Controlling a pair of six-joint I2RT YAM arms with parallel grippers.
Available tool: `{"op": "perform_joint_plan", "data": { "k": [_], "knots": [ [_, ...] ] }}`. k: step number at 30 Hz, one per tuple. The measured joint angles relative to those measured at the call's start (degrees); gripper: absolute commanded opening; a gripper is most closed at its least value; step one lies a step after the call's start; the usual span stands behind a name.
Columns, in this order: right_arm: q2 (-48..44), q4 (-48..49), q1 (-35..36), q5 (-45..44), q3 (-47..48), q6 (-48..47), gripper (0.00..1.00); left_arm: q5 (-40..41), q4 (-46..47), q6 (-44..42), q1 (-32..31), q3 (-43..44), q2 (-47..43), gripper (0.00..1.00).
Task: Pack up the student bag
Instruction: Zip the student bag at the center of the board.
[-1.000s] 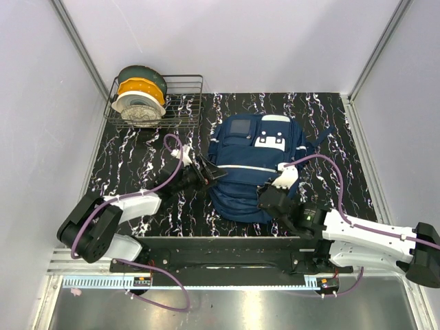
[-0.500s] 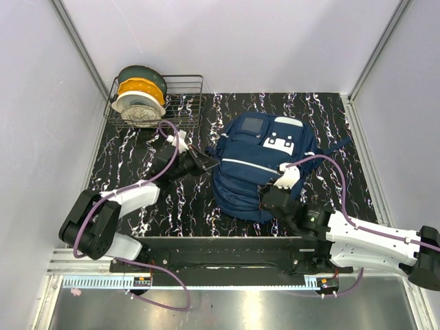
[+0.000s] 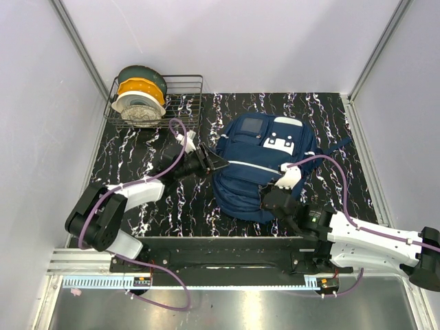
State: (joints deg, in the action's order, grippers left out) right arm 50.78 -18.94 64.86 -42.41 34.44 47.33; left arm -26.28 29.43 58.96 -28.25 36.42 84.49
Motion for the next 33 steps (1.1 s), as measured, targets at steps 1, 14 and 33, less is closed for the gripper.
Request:
{"op": "perform_joint_plan", "data": {
  "k": [1, 14, 33],
  "knots": [
    [0.0, -0.26, 0.0, -0.04, 0.0, 0.0, 0.0, 0.13, -0.02, 0.13, -0.26, 0.0, 0.31, 0.59],
    [-0.37, -1.11, 0.0, -1.18, -0.02, -0.48, 0.0, 0.55, -0.92, 1.14, -0.61, 2.56, 5.31, 0.0],
    [-3.69, -2.64, -3.76, -0.39, 1.4, -9.6, 0.0, -22.73, -53.75, -46.95, 16.11, 35.34, 10.75, 0.0]
  ]
}}
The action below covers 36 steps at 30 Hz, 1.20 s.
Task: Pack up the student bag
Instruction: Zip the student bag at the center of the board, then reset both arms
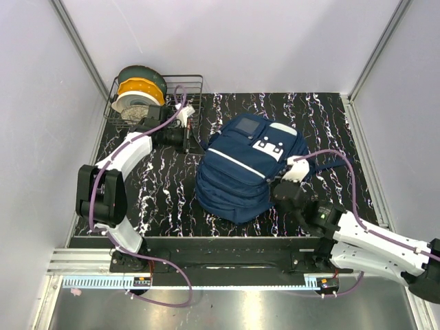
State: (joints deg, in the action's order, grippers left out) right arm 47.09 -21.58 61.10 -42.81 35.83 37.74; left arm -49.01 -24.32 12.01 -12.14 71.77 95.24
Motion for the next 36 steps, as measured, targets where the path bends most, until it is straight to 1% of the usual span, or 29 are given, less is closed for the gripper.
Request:
{"op": "perform_joint_plan", "data": {
  "k": [4, 10, 11, 12, 13, 14, 15, 16, 17, 18, 21, 24, 28, 30, 32, 36],
  "knots": [
    [0.44, 0.55, -8.59, 2.91, 0.13, -2.19, 0.0, -3.26, -7.1, -6.73, 0.15, 0.66, 1.9, 0.0],
    [4.22, 1.68, -15.02, 3.13, 0.2, -5.25, 0.0, -4.2, -10.93, -11.32, 0.59, 0.79, 2.32, 0.0],
    [5.14, 1.97, -15.82, 3.37, 0.22, -5.42, 0.01, -4.2, -11.15, -11.67, 0.59, 0.85, 2.32, 0.0],
    [6.16, 2.38, -16.83, 3.89, 0.26, -5.6, 0.05, -4.2, -11.28, -11.91, 0.59, 0.85, 2.32, 0.01],
    [7.06, 2.93, -17.7, 4.57, 0.26, -5.88, 0.14, -4.17, -11.43, -12.04, 0.59, 0.85, 2.32, 0.29],
    [7.63, 3.34, -18.32, 4.98, 0.28, -6.03, 0.27, -4.15, -11.58, -12.02, 0.59, 0.85, 2.32, 0.49],
    [7.8, 3.72, -18.53, 5.16, 0.28, -6.01, 0.6, -4.15, -11.5, -12.13, 0.57, 0.83, 2.32, 0.62],
    [7.76, 3.85, -18.84, 5.44, 0.39, -6.01, 0.68, -4.07, -11.1, -11.41, 0.55, 0.76, 2.16, 0.76],
    [7.43, 3.52, -19.06, 5.55, 0.59, -5.55, 0.74, -3.87, -9.79, -10.73, 0.59, 0.15, 1.73, 0.91],
    [6.75, 2.36, -19.54, 5.42, 0.83, -5.4, 0.8, -3.54, -8.33, -9.99, 0.59, -0.92, 0.81, 0.99],
    [3.85, -0.66, -20.76, 5.86, 2.43, -4.15, 0.84, -1.88, -3.45, -6.43, 0.59, -6.25, -3.98, 0.99],
    [0.61, -2.97, -21.51, 5.79, 6.6, -3.08, 0.88, -0.02, 1.86, -2.49, 0.59, -11.78, -10.29, 0.99],
    [-0.17, -4.5, -24.44, 5.57, 12.0, -2.89, 0.91, 2.43, 8.96, 2.32, 0.59, -16.92, -18.05, 0.99],
    [1.09, -5.05, -27.12, 5.99, 13.46, -2.89, 0.92, 3.74, 11.78, 3.89, 0.61, -18.01, -20.9, 0.99],
    [3.04, -5.53, -31.34, 8.04, 14.08, -2.82, 0.94, 5.84, 14.23, 5.05, 0.63, -19.23, -23.74, 0.99],
    [7.74, -7.04, -40.0, 14.47, 14.16, -2.71, 0.96, 14.21, 15.45, 7.63, 0.76, -21.57, -30.67, 0.99]
  ]
}}
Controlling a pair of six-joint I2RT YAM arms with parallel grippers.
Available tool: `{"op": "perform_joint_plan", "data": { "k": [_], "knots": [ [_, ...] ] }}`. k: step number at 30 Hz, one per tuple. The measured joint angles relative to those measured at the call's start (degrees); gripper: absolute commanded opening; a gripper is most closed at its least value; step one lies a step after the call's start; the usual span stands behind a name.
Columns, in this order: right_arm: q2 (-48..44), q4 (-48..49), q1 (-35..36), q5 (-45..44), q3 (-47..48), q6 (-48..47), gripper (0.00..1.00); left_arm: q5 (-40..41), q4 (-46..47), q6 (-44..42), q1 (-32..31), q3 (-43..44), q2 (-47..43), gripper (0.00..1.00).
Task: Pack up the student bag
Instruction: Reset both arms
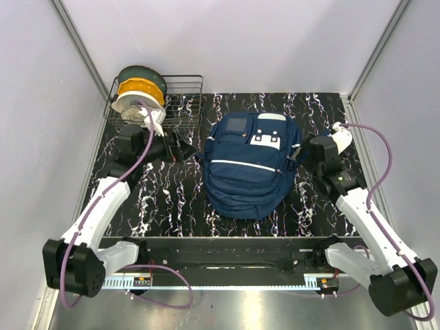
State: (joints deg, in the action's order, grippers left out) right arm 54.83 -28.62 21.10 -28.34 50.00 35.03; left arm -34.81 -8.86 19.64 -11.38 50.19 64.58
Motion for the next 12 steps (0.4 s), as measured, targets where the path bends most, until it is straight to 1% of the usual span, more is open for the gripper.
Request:
{"op": "perform_joint_plan", "data": {
  "k": [4, 7, 12],
  "knots": [
    [1.88, -0.85, -7.34, 5.9, 0.0, -0.42, 0.97, 9.57, -1.07, 1.14, 0.17, 0.0, -4.09, 0.99],
    [2.19, -0.61, -10.71, 8.76, 0.0, -1.25, 0.98, 16.26, -2.45, 1.42, 0.2, -0.04, -6.45, 0.99],
    [4.9, 0.39, -15.1, 11.23, 0.04, -2.58, 1.0, 24.61, -6.12, 0.44, 0.22, -0.04, -9.2, 0.99]
  ]
}}
